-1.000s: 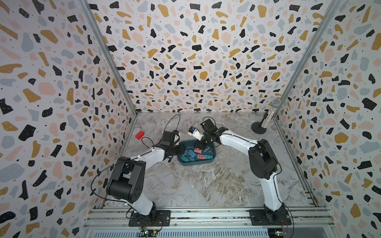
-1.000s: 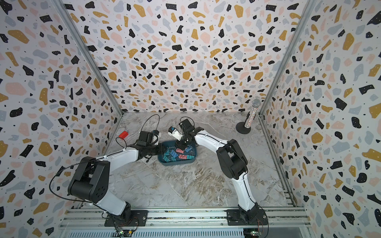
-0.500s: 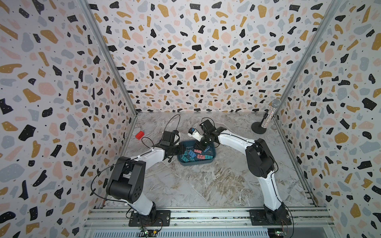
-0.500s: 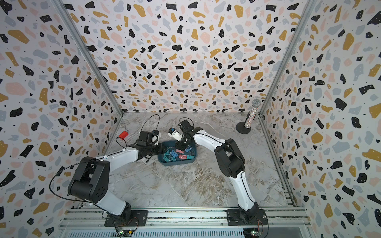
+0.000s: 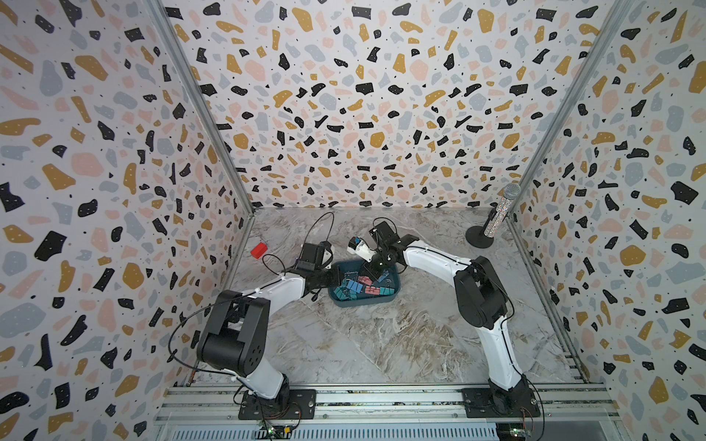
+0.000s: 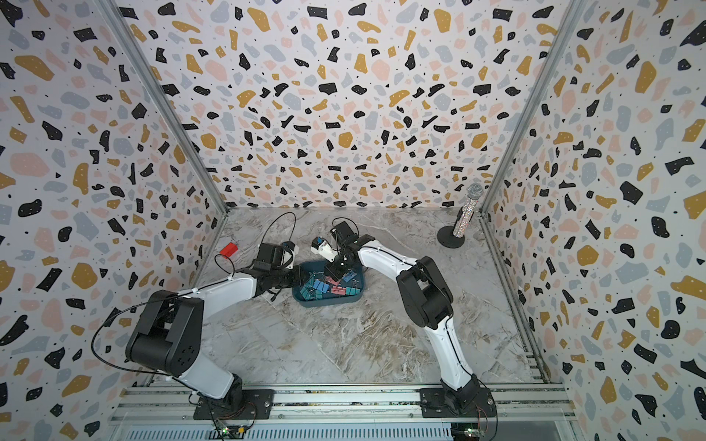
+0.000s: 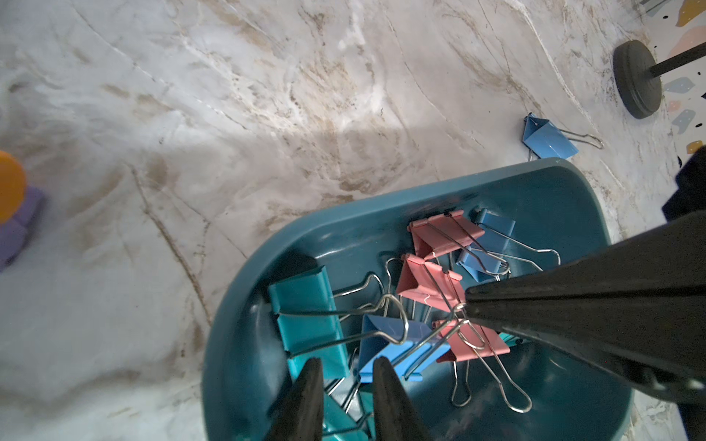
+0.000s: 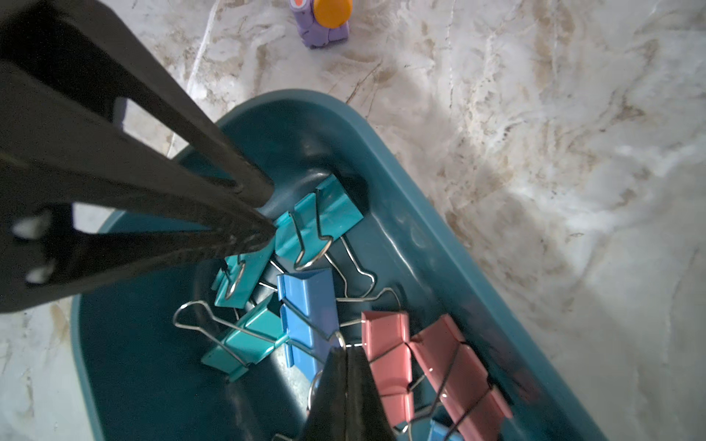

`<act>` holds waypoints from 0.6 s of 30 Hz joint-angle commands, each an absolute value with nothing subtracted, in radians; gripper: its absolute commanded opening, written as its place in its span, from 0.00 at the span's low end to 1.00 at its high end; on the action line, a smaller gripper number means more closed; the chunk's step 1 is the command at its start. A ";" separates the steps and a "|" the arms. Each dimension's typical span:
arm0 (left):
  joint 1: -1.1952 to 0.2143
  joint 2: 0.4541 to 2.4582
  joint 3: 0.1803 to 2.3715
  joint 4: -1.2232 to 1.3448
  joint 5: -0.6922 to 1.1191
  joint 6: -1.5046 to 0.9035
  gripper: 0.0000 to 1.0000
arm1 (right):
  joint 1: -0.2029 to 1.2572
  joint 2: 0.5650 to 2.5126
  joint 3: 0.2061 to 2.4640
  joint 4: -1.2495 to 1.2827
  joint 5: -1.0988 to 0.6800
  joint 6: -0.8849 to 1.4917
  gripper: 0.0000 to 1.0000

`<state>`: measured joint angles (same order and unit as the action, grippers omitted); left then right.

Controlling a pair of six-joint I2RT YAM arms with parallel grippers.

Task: Take out the binder clips from the storage box
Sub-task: Pick up the binder clip from the storage box, then place the binder clip at the center of the board.

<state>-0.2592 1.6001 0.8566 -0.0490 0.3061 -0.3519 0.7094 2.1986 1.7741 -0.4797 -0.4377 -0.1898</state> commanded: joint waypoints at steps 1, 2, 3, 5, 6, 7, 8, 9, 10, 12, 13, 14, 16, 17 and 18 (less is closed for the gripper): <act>-0.259 1.583 0.835 -0.051 0.297 -0.333 0.27 | 0.715 2.161 1.803 -0.506 -0.438 -0.186 0.03; -0.259 1.583 0.834 -0.051 0.297 -0.333 0.27 | 0.715 2.149 1.803 -0.506 -0.430 -0.186 0.03; -0.259 1.585 0.835 -0.051 0.297 -0.333 0.27 | 0.715 2.138 1.802 -0.506 -0.422 -0.184 0.03; -0.259 1.587 0.836 -0.052 0.297 -0.333 0.27 | 0.713 2.115 1.804 -0.506 -0.405 -0.183 0.01; -0.258 1.587 0.836 -0.052 0.299 -0.333 0.27 | 0.713 2.103 1.805 -0.506 -0.402 -0.180 0.01; -0.258 1.586 0.836 -0.052 0.297 -0.334 0.27 | 0.712 2.093 1.804 -0.505 -0.399 -0.177 0.01; -0.258 1.587 0.837 -0.054 0.297 -0.333 0.27 | 0.710 2.084 1.808 -0.505 -0.397 -0.174 0.00; -0.258 1.585 0.837 -0.055 0.296 -0.331 0.27 | 0.708 2.074 1.809 -0.505 -0.395 -0.168 0.00; -0.259 1.585 0.836 -0.057 0.295 -0.331 0.27 | 0.704 2.062 1.809 -0.506 -0.396 -0.162 0.00; -0.258 1.586 0.837 -0.058 0.295 -0.330 0.27 | 0.699 2.049 1.810 -0.508 -0.401 -0.153 0.00; -0.259 1.585 0.837 -0.059 0.296 -0.329 0.27 | 0.695 2.041 1.810 -0.509 -0.404 -0.149 0.00; -0.259 1.585 0.838 -0.060 0.296 -0.330 0.27 | 0.694 2.036 1.810 -0.512 -0.407 -0.147 0.00; -0.257 1.585 0.840 -0.060 0.296 -0.330 0.27 | 0.690 2.026 1.807 -0.515 -0.410 -0.143 0.00; -0.259 1.586 0.840 -0.060 0.295 -0.330 0.27 | 0.688 2.021 1.806 -0.515 -0.412 -0.140 0.00; -0.258 1.585 0.839 -0.061 0.296 -0.330 0.27 | 0.686 2.018 1.804 -0.515 -0.415 -0.137 0.00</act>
